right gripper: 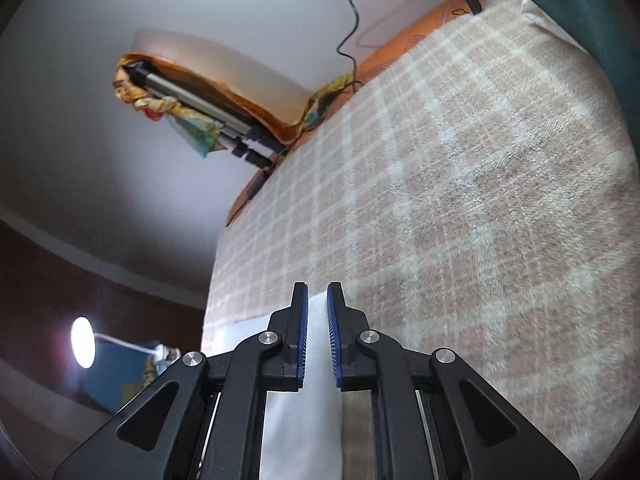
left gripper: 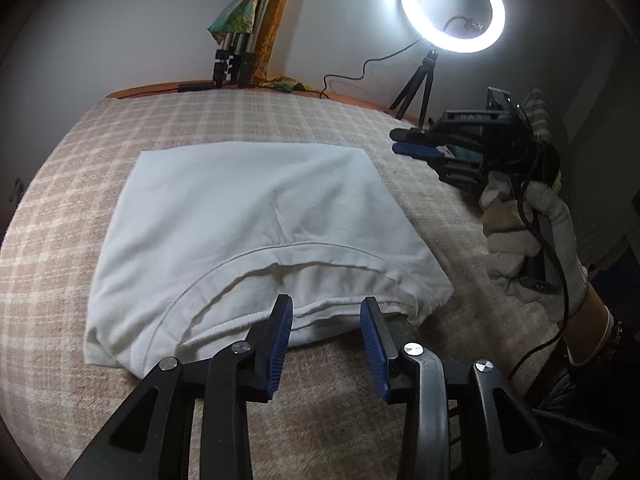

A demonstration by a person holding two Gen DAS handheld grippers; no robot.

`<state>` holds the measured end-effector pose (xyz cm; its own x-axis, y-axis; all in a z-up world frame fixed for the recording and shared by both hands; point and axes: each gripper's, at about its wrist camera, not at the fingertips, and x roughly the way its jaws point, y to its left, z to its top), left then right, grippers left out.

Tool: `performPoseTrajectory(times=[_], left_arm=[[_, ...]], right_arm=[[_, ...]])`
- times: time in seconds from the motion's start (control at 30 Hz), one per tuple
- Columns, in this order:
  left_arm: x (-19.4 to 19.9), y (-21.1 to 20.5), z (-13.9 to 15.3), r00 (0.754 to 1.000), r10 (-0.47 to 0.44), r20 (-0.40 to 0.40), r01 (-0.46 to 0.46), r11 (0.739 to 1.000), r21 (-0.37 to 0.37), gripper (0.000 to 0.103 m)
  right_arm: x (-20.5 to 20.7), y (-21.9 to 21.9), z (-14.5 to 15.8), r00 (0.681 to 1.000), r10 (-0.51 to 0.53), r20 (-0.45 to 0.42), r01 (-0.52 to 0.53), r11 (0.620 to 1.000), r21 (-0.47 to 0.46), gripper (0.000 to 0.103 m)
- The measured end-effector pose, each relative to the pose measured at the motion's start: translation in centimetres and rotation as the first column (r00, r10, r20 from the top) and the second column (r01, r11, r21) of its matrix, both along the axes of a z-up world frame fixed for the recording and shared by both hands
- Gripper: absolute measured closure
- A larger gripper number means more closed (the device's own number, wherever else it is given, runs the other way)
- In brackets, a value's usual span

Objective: Fold small clothes
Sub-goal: 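Slide both grippers to the folded shirt's edge and grasp it, then lift the folded shirt with both grippers and carry it onto the green cloth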

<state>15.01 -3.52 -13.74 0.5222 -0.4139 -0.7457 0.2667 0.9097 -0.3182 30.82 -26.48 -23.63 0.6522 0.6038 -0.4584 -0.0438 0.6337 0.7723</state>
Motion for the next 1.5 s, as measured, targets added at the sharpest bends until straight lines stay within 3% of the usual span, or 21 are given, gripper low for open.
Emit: performPoseTrajectory(times=[0.13, 0.2, 0.37, 0.5, 0.7, 0.83, 0.93, 1.03, 1.1, 1.17, 1.37, 1.5], left_arm=[[-1.2, 3.9, 1.7, 0.996, 0.088, 0.029, -0.087, 0.995, -0.041, 0.047], [-1.6, 6.6, 1.9, 0.986, 0.167, 0.02, -0.165, 0.983, -0.08, 0.038], [-0.9, 12.5, 0.1, 0.942, 0.319, -0.105, -0.334, 0.918, -0.212, 0.037], [0.5, 14.3, -2.4, 0.912, 0.351, -0.213, -0.401, 0.872, -0.28, 0.037], [2.5, 14.7, -4.6, 0.897, 0.332, -0.292, -0.425, 0.828, -0.366, 0.037], [3.7, 13.8, -5.0, 0.903, 0.304, -0.304, -0.41, 0.82, -0.399, 0.039], [4.4, 12.8, -4.9, 0.909, 0.298, -0.292, -0.398, 0.829, -0.393, 0.041], [5.3, 12.2, -5.1, 0.903, 0.298, -0.308, -0.406, 0.828, -0.388, 0.056], [5.7, 12.1, -5.3, 0.895, 0.313, -0.318, -0.421, 0.829, -0.368, 0.083], [5.7, 12.0, -5.3, 0.887, 0.34, -0.313, -0.439, 0.83, -0.343, 0.093], [5.3, 10.2, -2.5, 0.92, 0.342, -0.19, -0.385, 0.88, -0.279, 0.096], [4.7, 9.4, -0.8, 0.932, 0.329, -0.149, -0.36, 0.887, -0.288, 0.097]], right_arm=[[-2.2, 0.4, 0.5, 0.998, 0.07, 0.001, -0.07, 0.996, -0.059, 0.06], [-3.2, 0.6, 0.3, 0.994, 0.109, -0.007, -0.109, 0.991, -0.072, 0.059], [-4.7, 1.6, -1.4, 0.979, 0.197, -0.058, -0.201, 0.975, -0.089, 0.051], [-5.0, 2.5, -2.9, 0.966, 0.238, -0.105, -0.246, 0.967, -0.07, 0.051], [-4.8, 3.3, -3.4, 0.96, 0.262, -0.102, -0.265, 0.964, -0.017, 0.051], [-4.8, 4.3, -3.2, 0.957, 0.278, -0.084, -0.281, 0.959, -0.033, 0.051], [-4.6, 4.6, -3.4, 0.958, 0.273, -0.086, -0.275, 0.961, -0.012, 0.055], [-4.2, 5.5, -3.3, 0.956, 0.277, -0.095, -0.28, 0.96, -0.023, 0.065], [-3.9, 5.8, -3.5, 0.953, 0.28, -0.119, -0.285, 0.958, -0.024, 0.077], [-3.8, 6.2, -3.5, 0.953, 0.273, -0.134, -0.28, 0.959, -0.039, 0.088], [-4.6, 7.5, -1.3, 0.964, 0.247, -0.096, -0.26, 0.953, -0.156, 0.094], [-5.3, 8.5, 0.5, 0.968, 0.241, -0.068, -0.25, 0.943, -0.218, 0.095]])
